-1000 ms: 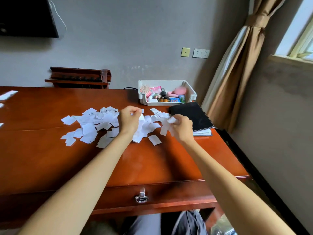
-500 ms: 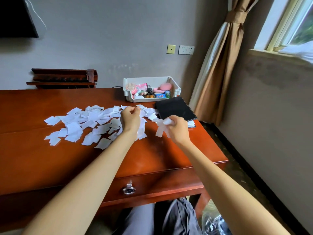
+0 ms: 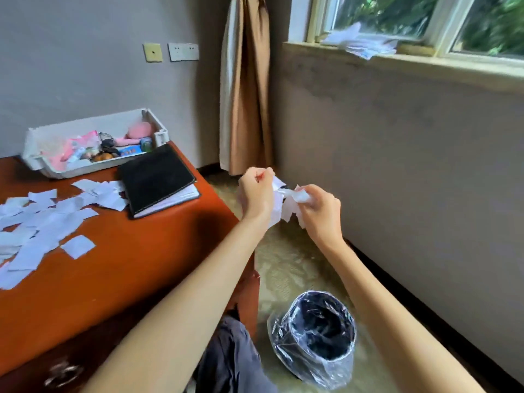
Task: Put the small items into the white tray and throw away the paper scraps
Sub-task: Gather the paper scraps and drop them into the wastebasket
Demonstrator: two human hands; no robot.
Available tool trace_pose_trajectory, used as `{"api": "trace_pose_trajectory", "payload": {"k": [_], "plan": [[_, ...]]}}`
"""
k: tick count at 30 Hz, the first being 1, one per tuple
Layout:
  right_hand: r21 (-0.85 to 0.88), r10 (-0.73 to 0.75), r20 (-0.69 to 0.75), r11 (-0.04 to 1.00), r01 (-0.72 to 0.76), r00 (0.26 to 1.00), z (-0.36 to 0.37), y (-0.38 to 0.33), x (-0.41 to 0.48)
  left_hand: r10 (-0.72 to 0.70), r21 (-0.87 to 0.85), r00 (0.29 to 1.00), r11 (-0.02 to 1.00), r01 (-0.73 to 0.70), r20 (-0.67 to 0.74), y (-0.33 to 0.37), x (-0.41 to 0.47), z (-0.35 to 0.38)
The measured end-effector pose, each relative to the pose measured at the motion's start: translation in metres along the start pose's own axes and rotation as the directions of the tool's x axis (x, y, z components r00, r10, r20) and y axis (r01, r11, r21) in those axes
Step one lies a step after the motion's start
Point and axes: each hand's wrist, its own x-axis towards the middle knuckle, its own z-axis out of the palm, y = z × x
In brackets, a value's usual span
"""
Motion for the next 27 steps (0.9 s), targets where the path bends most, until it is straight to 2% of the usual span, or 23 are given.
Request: {"api": "trace_pose_trajectory", "payload": {"k": [3,6,12,16,20,27], "plan": [[-0.085,0.083,-0.012,0.993,-0.084,0.996,-0.029,0.065,-0.014,-0.097,0.05,0.988,0.995,0.091,0.12,-0.039,-0.021,0.062],[-0.129,0.194,-0.022,0.972,-0.195,0.981,-0.041,0.123,-0.026,-0.214,0.11,0.959,0.974,0.196,0.184,-0.088,-0.034,0.106],[-0.288,0.367,0.034,0.894,-0.343,0.93,-0.026,0.222,-0.056,-0.417,0.373,0.891,0.867,0.33,0.182,-0.19,-0.048,0.138],[-0.358,0.531,0.107,0.809,-0.466,0.84,-0.006,0.277,-0.072,-0.502,0.519,0.848,0.776,0.358,0.167,-0.243,-0.047,0.146],[-0.438,0.648,0.186,0.728,-0.528,0.739,0.014,0.324,-0.08,-0.603,0.612,0.784,0.678,0.406,0.148,-0.297,-0.039,0.164],[-0.507,0.814,0.185,0.559,-0.656,0.551,0.05,0.399,-0.085,-0.806,0.728,0.589,0.433,0.531,0.05,-0.388,-0.028,0.188]]}}
